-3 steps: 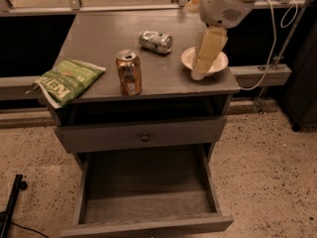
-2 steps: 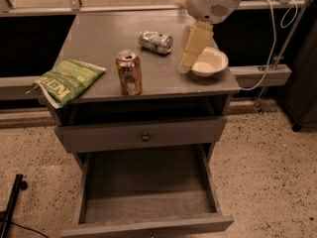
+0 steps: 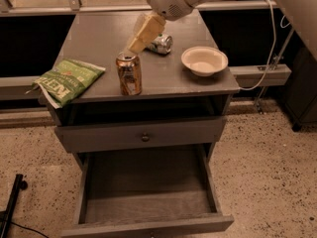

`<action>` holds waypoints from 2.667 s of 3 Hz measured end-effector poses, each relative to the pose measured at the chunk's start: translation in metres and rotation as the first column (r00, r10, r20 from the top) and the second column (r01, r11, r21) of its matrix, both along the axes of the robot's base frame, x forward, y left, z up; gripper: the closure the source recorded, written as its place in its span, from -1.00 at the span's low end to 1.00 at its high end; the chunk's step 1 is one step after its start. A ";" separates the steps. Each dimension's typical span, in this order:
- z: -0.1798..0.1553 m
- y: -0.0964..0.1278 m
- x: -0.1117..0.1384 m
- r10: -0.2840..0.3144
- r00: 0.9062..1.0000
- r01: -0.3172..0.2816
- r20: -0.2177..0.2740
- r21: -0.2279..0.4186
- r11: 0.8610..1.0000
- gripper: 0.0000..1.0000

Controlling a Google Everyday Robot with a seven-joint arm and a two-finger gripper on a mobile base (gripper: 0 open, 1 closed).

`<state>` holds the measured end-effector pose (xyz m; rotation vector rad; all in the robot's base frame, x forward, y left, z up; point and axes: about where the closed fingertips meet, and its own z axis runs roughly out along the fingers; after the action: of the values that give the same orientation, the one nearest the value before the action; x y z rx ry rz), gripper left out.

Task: Place orange can into middle drawer

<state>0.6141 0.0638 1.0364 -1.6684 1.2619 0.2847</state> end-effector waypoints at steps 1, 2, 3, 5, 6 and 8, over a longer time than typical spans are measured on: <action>-0.019 0.010 0.012 0.014 0.998 -0.009 -0.059 0.073 0.997 -1.00; -0.021 0.010 0.012 0.028 0.992 -0.014 -0.121 0.111 0.994 -1.00; -0.070 0.020 -0.002 0.117 0.941 -0.008 -0.317 0.325 0.946 -1.00; -0.111 0.050 -0.012 0.177 0.887 0.088 -0.427 0.533 0.842 -1.00; -0.114 0.048 -0.009 0.165 0.888 0.101 -0.429 0.532 0.841 -1.00; -0.134 0.034 0.007 0.108 0.887 0.163 -0.449 0.522 0.837 -0.61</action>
Offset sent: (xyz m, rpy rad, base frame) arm 0.0109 0.0018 -0.0202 0.1484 0.2053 0.0274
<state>0.6208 0.0982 0.9025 -1.1035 1.3757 0.9855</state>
